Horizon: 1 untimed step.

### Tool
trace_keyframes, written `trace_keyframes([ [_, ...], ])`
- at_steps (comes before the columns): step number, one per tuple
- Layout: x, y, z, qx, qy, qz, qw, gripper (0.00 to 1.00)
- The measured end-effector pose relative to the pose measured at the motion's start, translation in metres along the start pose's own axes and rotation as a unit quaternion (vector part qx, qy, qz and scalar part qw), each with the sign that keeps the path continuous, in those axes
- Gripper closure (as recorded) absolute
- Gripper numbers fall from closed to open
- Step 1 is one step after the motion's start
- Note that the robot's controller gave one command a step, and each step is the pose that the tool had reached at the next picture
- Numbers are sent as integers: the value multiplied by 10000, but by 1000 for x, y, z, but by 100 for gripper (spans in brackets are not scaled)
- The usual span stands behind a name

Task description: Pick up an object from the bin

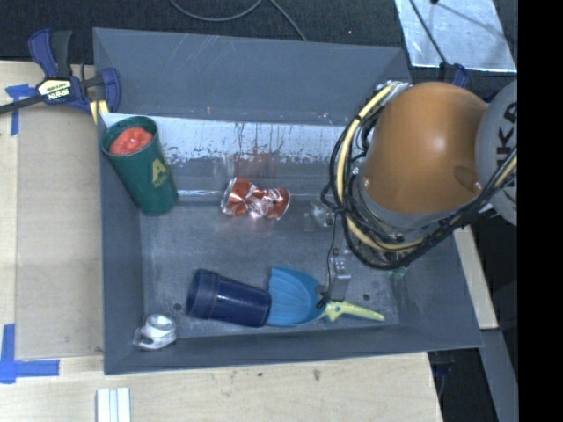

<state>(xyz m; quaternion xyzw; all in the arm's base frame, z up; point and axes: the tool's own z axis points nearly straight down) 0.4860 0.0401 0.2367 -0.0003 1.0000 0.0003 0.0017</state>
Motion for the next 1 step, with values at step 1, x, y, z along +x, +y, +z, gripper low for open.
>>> trace_keyframes([
  [1, -2, -7, 52, 2, -6, 477, 9989, 0],
])
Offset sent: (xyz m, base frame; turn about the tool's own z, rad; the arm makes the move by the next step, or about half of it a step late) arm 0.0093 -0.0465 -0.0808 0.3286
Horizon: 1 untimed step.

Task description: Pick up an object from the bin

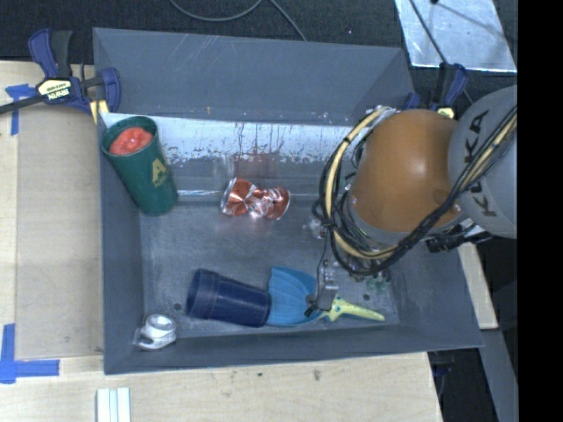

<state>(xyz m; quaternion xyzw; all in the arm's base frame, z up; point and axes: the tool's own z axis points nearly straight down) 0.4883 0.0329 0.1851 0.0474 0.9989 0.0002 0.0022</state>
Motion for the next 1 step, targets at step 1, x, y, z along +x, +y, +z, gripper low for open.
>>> trace_keyframes([
  [1, -9, -33, 27, 1, 16, 1129, 9936, 0],
])
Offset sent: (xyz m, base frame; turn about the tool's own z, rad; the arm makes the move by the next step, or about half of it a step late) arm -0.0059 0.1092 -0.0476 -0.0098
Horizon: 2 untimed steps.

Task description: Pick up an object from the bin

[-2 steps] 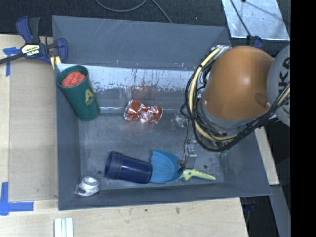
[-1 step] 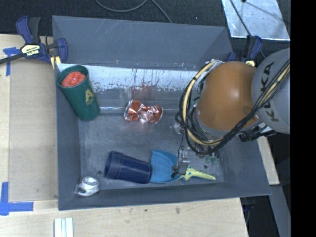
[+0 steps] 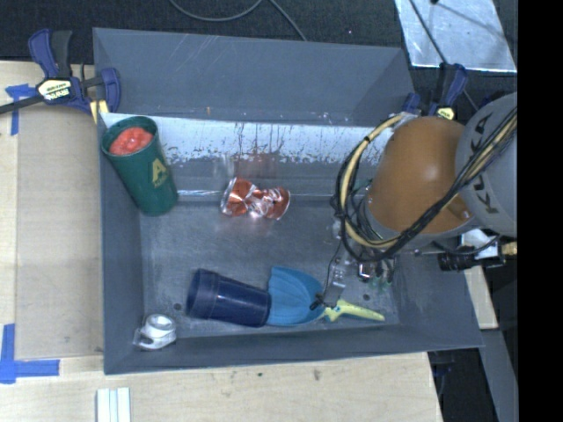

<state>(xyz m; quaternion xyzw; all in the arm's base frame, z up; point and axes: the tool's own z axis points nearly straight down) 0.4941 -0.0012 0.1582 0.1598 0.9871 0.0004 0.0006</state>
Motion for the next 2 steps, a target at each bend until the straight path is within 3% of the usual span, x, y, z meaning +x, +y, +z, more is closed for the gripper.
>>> trace_keyframes([
  [1, 21, 50, 9, 5, -8, -490, 9988, 0],
  [2, 18, 29, 78, -8, -23, 192, 9998, 0],
])
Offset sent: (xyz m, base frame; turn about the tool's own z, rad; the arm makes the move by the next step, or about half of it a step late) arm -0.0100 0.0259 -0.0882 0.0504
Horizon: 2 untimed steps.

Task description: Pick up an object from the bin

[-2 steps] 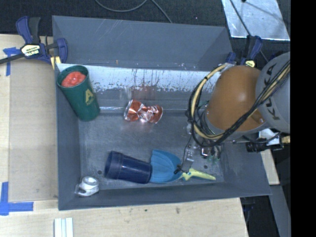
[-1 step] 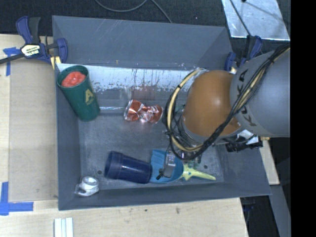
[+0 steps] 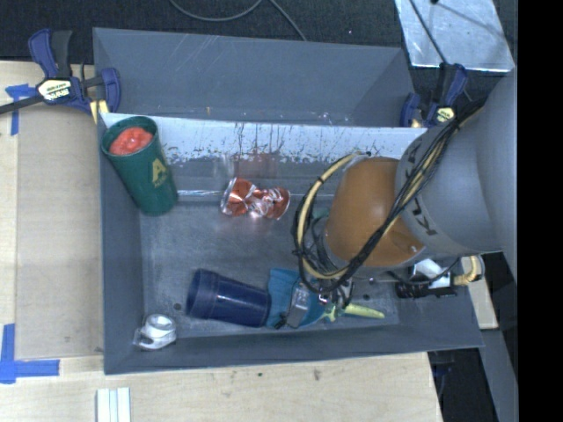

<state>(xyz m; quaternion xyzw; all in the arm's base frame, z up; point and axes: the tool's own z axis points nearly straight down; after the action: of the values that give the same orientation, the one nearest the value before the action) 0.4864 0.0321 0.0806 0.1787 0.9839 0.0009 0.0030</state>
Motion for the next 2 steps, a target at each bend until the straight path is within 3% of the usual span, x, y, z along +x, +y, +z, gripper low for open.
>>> trace_keyframes([
  [1, -28, -14, 10, 7, -9, 739, 9973, 100],
  [2, -28, -14, 10, 6, -9, 739, 9973, 100],
])
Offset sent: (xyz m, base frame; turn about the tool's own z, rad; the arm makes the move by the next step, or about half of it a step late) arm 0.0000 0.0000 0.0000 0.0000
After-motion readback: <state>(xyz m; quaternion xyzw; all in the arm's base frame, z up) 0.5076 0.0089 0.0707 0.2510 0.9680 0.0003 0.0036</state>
